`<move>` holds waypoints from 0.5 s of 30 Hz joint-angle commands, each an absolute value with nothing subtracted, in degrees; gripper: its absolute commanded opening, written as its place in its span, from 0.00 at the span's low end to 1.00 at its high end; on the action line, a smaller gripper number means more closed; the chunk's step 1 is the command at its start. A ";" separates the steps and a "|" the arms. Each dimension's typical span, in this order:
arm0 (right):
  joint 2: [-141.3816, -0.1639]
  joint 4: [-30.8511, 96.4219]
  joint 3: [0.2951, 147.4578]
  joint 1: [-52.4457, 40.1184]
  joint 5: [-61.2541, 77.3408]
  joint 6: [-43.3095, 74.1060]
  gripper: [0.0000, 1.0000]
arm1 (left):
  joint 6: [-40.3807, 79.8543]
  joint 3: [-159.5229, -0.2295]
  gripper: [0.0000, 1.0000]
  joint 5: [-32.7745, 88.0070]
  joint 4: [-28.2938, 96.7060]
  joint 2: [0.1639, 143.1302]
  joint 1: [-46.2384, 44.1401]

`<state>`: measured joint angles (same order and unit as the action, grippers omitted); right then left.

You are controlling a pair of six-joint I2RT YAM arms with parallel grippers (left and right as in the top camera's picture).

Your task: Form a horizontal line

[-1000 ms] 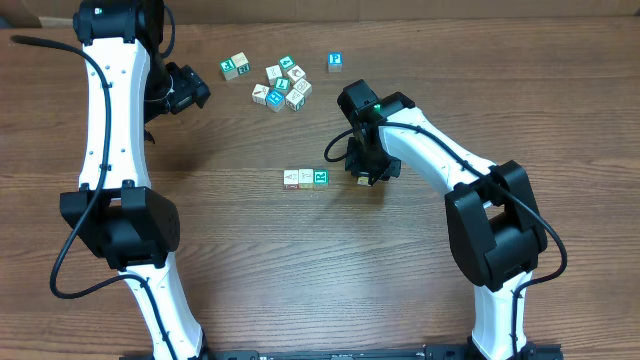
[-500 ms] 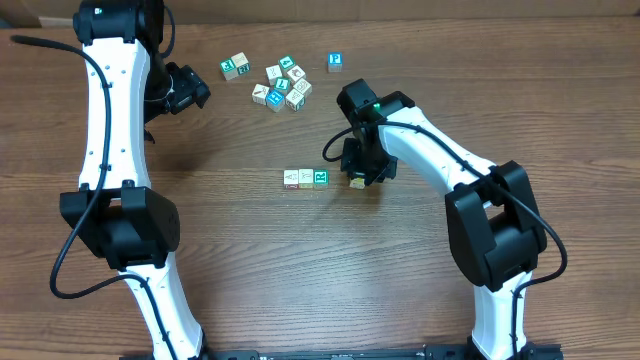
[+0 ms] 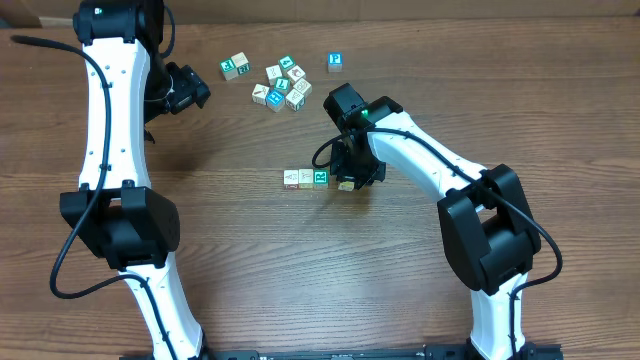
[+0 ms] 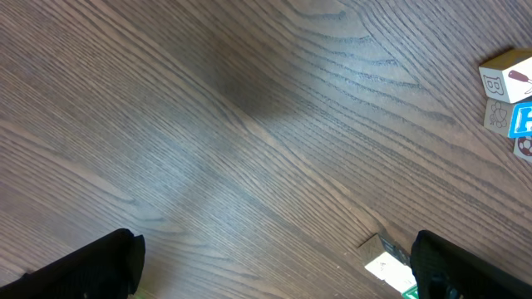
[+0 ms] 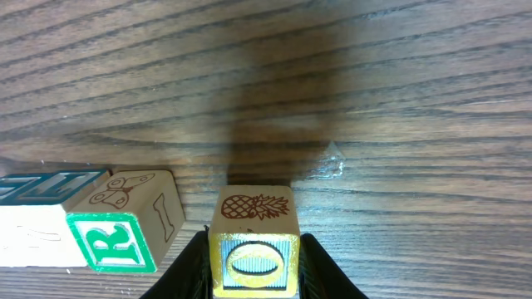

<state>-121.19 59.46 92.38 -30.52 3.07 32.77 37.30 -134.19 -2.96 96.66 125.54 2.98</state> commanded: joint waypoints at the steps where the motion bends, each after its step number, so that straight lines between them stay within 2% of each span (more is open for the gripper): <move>1: -119.35 59.18 94.26 -30.89 2.26 32.80 0.24 | 36.82 -134.19 1.00 -2.94 96.79 125.91 2.59; 15: -119.35 59.81 94.26 -31.14 2.70 32.80 0.24 | 36.82 -134.19 1.00 -2.94 96.77 125.91 2.61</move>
<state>-121.19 60.03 92.38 -30.52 2.76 32.82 37.30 -134.19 -2.96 96.66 125.54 2.98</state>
